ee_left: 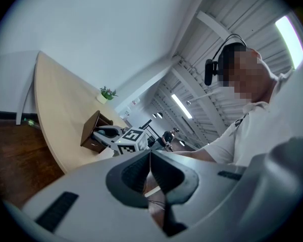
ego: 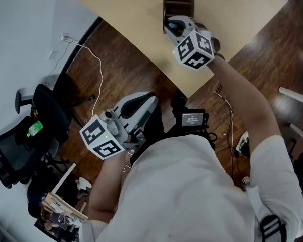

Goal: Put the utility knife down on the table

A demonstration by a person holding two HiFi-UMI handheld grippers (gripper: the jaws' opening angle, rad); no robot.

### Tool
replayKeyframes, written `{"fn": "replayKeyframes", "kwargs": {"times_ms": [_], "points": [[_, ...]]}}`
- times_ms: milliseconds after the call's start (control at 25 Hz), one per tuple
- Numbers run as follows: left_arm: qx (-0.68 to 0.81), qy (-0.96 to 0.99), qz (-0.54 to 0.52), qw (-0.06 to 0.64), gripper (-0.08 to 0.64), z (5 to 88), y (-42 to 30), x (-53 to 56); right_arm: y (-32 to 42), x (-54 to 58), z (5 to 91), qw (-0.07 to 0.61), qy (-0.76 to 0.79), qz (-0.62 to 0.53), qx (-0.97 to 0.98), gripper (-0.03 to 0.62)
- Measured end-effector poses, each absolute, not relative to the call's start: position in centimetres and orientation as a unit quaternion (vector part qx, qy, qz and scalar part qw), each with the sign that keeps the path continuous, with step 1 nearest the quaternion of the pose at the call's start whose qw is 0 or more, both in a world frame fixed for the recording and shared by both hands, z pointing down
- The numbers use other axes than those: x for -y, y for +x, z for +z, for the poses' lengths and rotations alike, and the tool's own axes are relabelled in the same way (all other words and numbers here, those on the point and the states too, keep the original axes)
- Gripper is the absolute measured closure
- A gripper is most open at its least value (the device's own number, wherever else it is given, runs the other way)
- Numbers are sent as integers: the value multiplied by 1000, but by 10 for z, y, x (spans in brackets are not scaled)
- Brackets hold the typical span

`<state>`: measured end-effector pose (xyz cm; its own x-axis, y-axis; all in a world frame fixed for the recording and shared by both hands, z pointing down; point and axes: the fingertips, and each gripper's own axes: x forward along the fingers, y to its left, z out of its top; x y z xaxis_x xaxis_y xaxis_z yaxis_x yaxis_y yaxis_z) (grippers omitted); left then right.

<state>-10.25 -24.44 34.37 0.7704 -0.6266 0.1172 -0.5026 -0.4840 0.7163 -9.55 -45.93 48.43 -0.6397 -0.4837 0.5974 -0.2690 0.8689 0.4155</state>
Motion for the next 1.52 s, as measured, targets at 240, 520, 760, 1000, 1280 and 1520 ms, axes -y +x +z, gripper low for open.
{"fn": "replayKeyframes", "kwargs": {"times_ms": [240,520,760,1000,1280,1520], "points": [[328,856,-79,391,557,345,-102,244,-94,457,487,363,220,-140,894,518],[324,857,-79,393,557,344,-100,244,-92,452,493,368,223,-117,895,518],[324,858,-81,390,557,345,-101,244,-93,453,489,365,230,-120,894,517],[320,860,-83,389,558,344,-102,244,-90,452,486,365,236,-111,894,480],[313,863,-83,387,557,347,-103,242,-90,447,482,365,239,-113,893,480],[309,866,-87,382,557,345,-109,245,-94,444,474,363,243,-118,892,480]]}}
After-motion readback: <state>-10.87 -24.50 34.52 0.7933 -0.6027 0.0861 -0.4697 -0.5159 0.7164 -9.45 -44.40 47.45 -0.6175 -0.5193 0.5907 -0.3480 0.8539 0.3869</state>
